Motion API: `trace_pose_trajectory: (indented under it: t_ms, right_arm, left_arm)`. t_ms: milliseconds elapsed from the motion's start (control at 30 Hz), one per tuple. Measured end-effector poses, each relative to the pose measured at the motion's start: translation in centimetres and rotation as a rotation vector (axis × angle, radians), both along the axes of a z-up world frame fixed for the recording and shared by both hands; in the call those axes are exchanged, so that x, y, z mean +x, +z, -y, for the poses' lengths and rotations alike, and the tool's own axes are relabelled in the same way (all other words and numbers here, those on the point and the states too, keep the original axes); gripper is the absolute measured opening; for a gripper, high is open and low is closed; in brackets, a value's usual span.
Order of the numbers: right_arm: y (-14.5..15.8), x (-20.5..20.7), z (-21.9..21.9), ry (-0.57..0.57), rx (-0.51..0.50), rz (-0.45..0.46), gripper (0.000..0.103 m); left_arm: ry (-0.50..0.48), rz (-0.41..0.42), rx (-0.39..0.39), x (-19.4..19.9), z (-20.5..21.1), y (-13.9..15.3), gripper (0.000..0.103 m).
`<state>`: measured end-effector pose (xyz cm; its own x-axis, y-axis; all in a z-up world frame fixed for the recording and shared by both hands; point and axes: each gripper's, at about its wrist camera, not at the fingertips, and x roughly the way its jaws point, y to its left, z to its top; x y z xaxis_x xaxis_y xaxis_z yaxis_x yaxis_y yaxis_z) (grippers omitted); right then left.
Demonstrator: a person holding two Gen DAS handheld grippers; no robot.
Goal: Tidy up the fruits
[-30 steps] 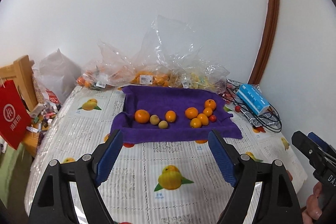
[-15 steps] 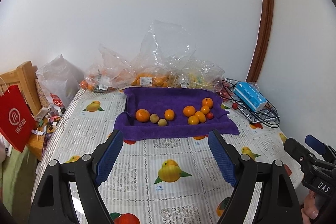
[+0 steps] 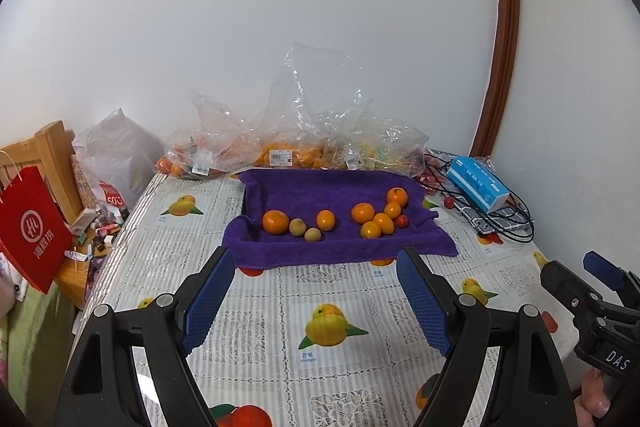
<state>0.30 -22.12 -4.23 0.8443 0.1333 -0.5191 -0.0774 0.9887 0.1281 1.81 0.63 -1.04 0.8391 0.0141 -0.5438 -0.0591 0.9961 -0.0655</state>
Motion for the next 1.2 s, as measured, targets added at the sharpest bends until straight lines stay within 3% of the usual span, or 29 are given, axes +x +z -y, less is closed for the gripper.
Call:
trace_pose_trajectory:
  t_ms: [1200]
  right_arm:
    - [0.36,-0.18,0.28,-0.027,-0.017,0.010,0.099]
  left_arm:
    - [-0.002,-0.008,0.009,-0.02,-0.07,-0.26,0.082]
